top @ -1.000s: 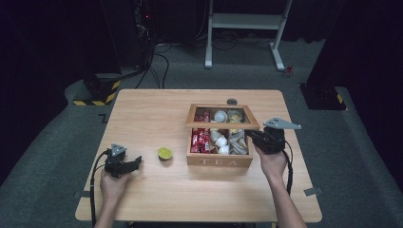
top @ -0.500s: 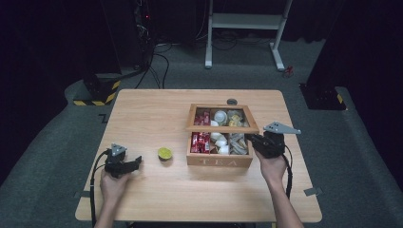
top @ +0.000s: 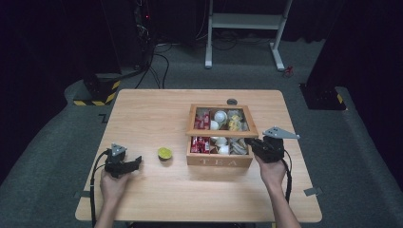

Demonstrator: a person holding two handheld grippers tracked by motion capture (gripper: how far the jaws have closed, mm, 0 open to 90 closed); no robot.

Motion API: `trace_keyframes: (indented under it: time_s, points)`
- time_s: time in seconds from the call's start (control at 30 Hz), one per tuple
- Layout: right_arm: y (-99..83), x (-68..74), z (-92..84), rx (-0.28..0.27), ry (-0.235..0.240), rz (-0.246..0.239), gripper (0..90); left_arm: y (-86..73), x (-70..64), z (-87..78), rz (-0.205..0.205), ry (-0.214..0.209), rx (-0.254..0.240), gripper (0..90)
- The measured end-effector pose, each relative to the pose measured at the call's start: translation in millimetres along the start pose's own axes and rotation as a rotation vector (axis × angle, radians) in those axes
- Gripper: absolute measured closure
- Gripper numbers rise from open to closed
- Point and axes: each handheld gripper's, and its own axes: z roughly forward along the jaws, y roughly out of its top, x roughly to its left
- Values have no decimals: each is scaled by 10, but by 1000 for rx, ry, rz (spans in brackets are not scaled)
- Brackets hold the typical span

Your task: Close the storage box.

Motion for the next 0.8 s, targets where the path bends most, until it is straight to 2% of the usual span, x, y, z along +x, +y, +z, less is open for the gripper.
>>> trace_keyframes:
  time_s: [0.8]
  points:
    - [-314,65,6,19,9,20,900,0,-1,0,0,0,1,247]
